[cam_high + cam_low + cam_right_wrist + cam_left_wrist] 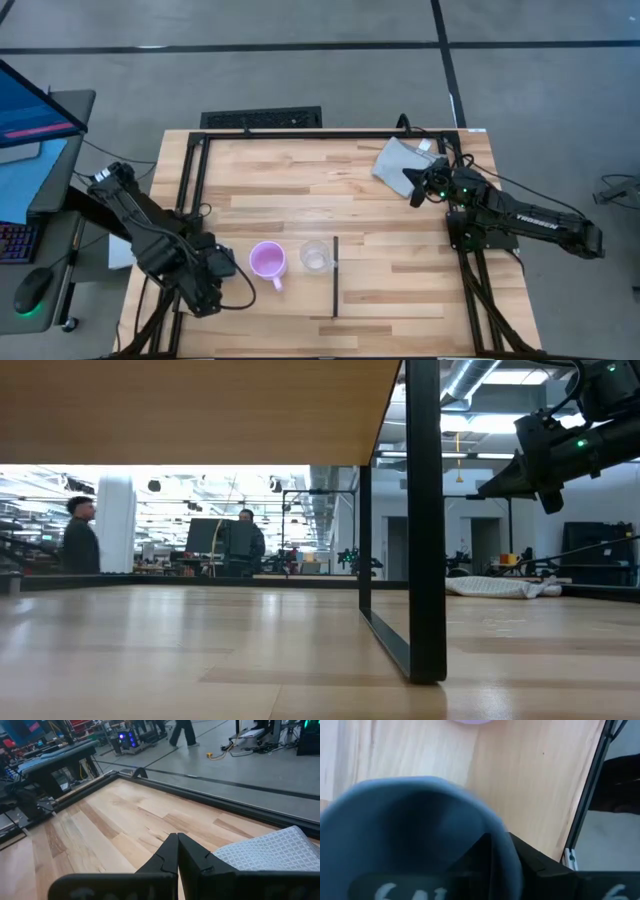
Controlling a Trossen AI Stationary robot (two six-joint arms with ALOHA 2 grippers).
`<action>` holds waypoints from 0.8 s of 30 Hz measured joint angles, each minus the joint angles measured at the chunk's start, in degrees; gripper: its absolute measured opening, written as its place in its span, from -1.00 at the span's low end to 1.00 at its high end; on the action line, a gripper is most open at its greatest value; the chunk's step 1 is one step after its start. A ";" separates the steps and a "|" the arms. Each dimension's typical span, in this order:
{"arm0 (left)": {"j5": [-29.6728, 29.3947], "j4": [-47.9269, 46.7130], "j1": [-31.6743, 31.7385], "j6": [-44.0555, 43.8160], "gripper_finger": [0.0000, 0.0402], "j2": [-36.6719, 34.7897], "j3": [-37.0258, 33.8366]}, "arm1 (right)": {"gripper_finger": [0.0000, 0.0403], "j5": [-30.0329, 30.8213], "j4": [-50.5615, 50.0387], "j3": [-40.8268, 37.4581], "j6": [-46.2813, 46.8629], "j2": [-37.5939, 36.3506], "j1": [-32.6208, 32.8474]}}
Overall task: Stack small to large cups/mugs on shelf
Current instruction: Put the gray mug on the shelf, then return to Home Position
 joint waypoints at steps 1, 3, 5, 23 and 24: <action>-0.04 0.12 -0.06 -0.10 -0.79 0.27 -0.02 | -0.87 0.00 0.01 0.00 -0.05 0.00 0.00; -0.54 0.32 -0.04 -0.08 -0.79 0.25 -0.07 | -0.87 0.00 0.01 0.00 -0.92 0.00 0.00; -0.85 0.25 -0.03 -0.10 -0.78 0.03 0.00 | -0.87 0.00 0.01 0.00 -1.31 0.00 0.00; -2.38 1.52 -0.04 -0.61 -0.39 0.03 0.17 | -0.87 0.00 0.01 0.00 -1.38 0.00 0.00; -2.38 1.52 -0.04 -0.57 -0.34 0.02 0.17 | -0.87 0.00 0.01 0.00 -1.38 0.00 0.00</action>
